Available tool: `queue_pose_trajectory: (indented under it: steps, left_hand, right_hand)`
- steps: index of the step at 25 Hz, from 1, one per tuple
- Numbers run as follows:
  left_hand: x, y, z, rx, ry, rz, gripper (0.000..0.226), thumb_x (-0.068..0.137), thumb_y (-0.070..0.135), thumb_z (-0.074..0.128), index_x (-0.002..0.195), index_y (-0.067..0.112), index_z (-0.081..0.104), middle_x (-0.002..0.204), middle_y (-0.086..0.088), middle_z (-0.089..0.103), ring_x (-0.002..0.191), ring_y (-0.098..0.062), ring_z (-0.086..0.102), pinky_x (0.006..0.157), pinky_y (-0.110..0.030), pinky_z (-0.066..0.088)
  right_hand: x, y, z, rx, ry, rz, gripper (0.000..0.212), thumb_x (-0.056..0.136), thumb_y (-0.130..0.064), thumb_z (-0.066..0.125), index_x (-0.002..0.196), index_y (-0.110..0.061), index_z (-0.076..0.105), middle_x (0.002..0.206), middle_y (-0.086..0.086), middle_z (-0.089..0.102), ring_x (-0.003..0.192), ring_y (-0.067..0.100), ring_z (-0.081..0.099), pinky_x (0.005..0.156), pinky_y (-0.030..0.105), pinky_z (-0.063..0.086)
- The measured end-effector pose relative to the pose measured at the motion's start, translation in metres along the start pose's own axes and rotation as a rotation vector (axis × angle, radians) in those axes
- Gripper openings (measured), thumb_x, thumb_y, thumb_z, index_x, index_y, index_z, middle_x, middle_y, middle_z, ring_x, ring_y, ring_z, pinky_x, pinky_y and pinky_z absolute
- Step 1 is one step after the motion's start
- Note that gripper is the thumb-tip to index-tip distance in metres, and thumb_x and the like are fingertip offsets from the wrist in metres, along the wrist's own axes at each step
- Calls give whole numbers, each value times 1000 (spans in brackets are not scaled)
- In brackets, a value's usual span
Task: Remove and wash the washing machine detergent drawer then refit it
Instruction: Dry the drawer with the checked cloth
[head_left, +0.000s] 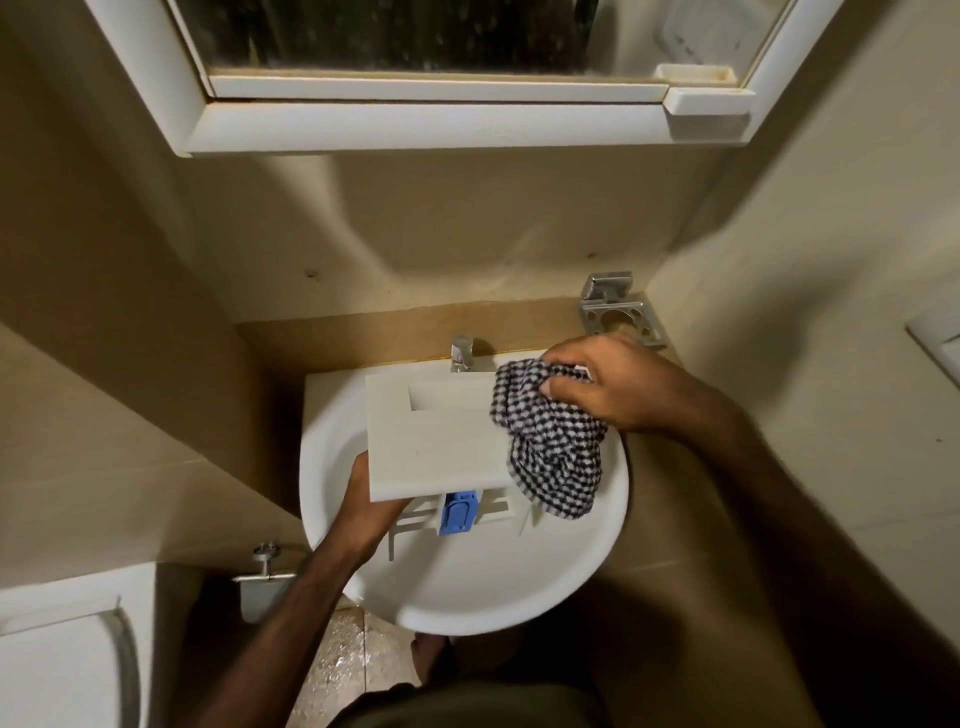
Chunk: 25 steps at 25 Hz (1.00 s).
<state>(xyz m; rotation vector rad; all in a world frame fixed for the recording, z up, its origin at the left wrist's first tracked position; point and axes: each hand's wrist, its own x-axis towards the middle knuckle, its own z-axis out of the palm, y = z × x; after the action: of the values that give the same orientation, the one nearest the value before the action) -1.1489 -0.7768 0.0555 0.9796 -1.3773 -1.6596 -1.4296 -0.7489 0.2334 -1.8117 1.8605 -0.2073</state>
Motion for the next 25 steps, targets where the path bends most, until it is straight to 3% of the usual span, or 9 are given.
queue_pose_trajectory:
  steps: [3,6,10,12,16,19,21,23,25]
  left_hand:
    - [2,-2,-2,5,12,-18,29,73,37,82,101,32,78,99,14,80,94,-7,76,75,-19,59]
    - [5,-8,-4,21,10,-31,28,86,11,83,109,22,72,101,11,80,98,-11,76,76,-21,60]
    - [7,-8,2,27,32,-36,29,77,23,79,105,21,72,98,10,81,94,-10,76,77,-22,61]
    - [7,-7,8,-3,36,-15,34,69,32,83,102,25,75,96,12,81,92,-6,76,79,-22,60]
    - [12,-4,13,-33,65,5,33,68,36,81,101,30,78,100,12,81,95,-8,76,81,-27,61]
    - [14,-9,6,17,83,-25,25,74,20,77,98,21,73,91,10,81,88,-9,75,80,-39,59]
    - [12,-11,5,27,64,-23,24,72,24,78,96,25,75,90,11,80,87,-8,74,83,-41,59]
    - [9,-7,8,8,43,-4,24,70,33,79,93,35,81,94,14,80,89,-6,75,83,-31,61]
    - [9,-3,10,-28,31,24,30,68,39,78,97,45,81,98,15,80,93,-5,75,82,-23,60]
  right_hand:
    - [-9,3,-29,125,203,98,30,104,-26,61,126,-9,72,120,8,74,110,24,68,101,48,53]
    - [-21,0,-60,213,554,169,22,100,-33,63,104,-15,75,98,1,75,92,20,71,88,42,58]
    - [-29,-34,-40,28,1040,78,23,91,-40,69,101,-19,70,91,-10,66,80,14,64,70,24,50]
    - [-24,-55,6,-66,1005,16,23,88,-34,75,100,-14,69,94,-2,67,84,20,61,67,24,43]
    - [-14,-79,107,-239,647,48,24,99,-35,64,110,-14,68,111,5,67,101,24,62,65,31,45]
    - [-1,-66,107,51,676,193,26,105,-35,56,121,-15,60,107,5,72,96,27,67,69,33,42]
    - [4,-53,93,266,672,236,36,101,-34,64,133,-21,54,116,-1,68,102,19,63,75,29,39]
    - [6,-47,86,280,664,241,39,98,-31,67,136,-28,59,122,-5,62,107,13,59,81,29,45]
    - [5,-48,85,95,662,290,28,99,-31,61,124,-31,73,127,-6,63,116,18,55,84,35,51]
